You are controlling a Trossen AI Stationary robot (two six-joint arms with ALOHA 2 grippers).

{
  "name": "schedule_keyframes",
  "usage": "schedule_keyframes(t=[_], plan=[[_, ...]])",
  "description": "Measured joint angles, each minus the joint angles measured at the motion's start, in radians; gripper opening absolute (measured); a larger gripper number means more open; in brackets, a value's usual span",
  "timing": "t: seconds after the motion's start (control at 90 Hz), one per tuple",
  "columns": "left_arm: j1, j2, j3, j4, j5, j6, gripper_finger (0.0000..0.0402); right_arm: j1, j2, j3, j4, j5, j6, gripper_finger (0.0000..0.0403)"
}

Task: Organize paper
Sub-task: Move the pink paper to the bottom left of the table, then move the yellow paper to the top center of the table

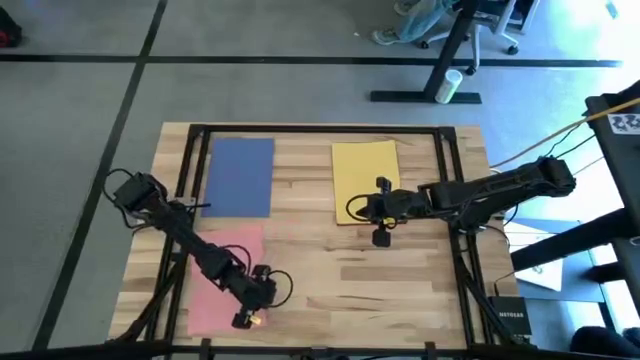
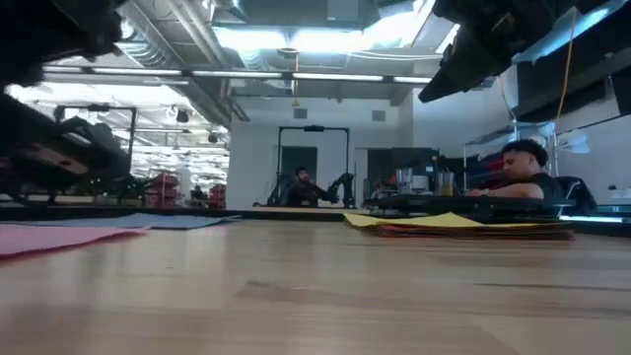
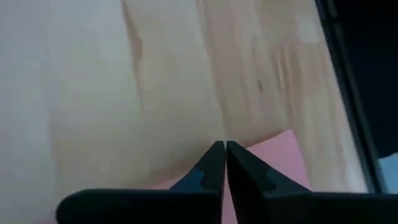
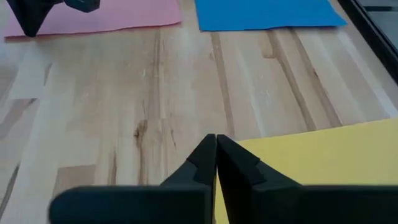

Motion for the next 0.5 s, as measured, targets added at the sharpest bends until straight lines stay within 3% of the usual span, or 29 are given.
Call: schedule_keyframes(t=[0.222, 0.411, 0.5], plan=[[-0.024, -0.012, 0.013, -0.004, -0.022, -0.051, 0.0, 0.0, 0.0, 0.0, 0.0, 0.0, 0.0, 0.0], [-0.023, -0.134, 0.015, -0.095, -0.175, -0.051, 0.0, 0.0, 0.0, 0.0, 0.0, -0.002, 0.0, 0.0], [-0.015, -0.195, 0.015, -0.173, -0.273, -0.059, 0.0, 0.0, 0.0, 0.0, 0.003, -0.059, 0.031, 0.0]])
